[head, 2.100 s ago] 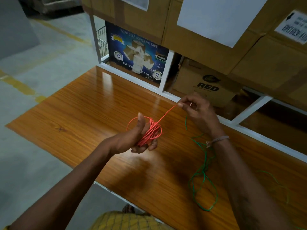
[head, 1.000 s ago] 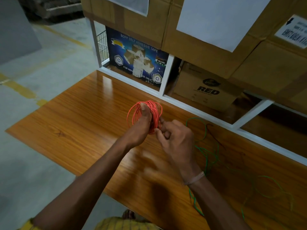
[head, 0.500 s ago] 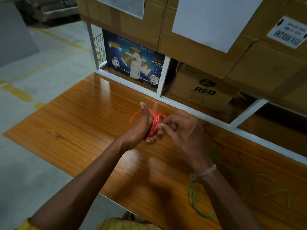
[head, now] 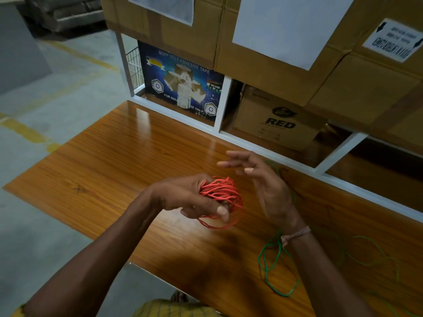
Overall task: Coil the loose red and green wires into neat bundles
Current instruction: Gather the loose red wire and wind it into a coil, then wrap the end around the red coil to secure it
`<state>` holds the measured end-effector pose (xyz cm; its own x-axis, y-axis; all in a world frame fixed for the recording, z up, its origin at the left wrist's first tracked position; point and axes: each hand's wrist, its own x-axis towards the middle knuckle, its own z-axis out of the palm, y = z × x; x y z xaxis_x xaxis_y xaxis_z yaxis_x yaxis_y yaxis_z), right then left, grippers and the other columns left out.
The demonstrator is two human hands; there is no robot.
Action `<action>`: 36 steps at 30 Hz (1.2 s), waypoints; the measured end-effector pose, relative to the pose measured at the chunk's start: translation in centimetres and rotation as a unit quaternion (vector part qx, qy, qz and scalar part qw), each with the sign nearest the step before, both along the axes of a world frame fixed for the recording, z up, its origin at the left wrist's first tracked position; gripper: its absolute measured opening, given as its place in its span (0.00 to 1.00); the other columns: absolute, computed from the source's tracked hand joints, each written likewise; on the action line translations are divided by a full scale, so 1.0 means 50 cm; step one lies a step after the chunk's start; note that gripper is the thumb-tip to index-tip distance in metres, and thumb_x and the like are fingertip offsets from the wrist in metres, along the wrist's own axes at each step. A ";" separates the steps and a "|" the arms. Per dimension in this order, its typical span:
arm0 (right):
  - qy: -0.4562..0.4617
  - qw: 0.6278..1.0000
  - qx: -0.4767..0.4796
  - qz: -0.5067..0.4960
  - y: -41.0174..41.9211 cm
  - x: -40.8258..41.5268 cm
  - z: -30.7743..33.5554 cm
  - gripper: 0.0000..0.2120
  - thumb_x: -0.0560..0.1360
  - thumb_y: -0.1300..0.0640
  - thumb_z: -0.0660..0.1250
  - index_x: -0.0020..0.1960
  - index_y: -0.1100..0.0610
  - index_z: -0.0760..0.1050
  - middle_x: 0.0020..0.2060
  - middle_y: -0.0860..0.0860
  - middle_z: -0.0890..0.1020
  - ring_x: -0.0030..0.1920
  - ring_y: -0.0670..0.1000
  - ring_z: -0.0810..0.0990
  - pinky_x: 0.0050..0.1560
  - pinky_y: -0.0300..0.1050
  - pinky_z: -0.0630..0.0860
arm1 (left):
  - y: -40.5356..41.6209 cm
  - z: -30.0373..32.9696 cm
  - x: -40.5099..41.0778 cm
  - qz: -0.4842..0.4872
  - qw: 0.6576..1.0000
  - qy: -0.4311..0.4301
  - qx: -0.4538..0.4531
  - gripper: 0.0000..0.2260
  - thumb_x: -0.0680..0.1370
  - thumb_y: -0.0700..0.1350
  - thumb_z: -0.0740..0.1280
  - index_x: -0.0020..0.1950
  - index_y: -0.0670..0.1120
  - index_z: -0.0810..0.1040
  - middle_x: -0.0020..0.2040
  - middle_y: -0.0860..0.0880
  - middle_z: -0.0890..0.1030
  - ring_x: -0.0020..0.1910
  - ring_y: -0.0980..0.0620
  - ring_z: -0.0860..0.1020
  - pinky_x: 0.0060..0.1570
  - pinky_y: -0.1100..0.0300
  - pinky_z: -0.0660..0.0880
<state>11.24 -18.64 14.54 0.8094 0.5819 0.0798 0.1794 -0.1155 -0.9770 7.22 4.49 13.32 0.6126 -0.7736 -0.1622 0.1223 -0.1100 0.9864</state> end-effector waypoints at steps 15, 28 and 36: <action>0.008 0.996 0.003 -0.094 -0.019 -0.040 -0.084 0.19 0.79 0.42 0.68 0.64 0.53 0.80 0.53 0.52 0.86 0.54 0.55 0.84 0.54 0.52 0.80 | -0.038 0.008 0.025 0.329 0.931 0.131 -0.089 0.36 0.81 0.73 0.49 0.50 0.41 0.78 0.28 0.53 0.63 0.22 0.58 0.60 0.21 0.65 0.59; 0.017 0.987 -0.045 -0.151 -0.104 -0.047 -0.099 0.06 0.73 0.56 0.74 0.38 0.51 0.79 0.38 0.43 0.78 0.41 0.45 0.78 0.45 0.40 0.74 | -0.191 -0.037 0.062 0.447 0.890 0.087 -0.010 0.28 0.85 0.68 0.50 0.38 0.49 0.71 0.27 0.52 0.68 0.25 0.53 0.62 0.26 0.62 0.58; 0.077 0.977 -0.014 -0.200 -0.186 -0.068 -0.094 0.04 0.80 0.62 0.70 0.51 0.59 0.84 0.44 0.54 0.90 0.46 0.50 0.87 0.52 0.49 0.80 | -0.293 -0.043 0.077 0.499 0.864 -0.002 0.069 0.22 0.87 0.63 0.55 0.54 0.44 0.72 0.29 0.52 0.73 0.22 0.57 0.67 0.22 0.62 0.64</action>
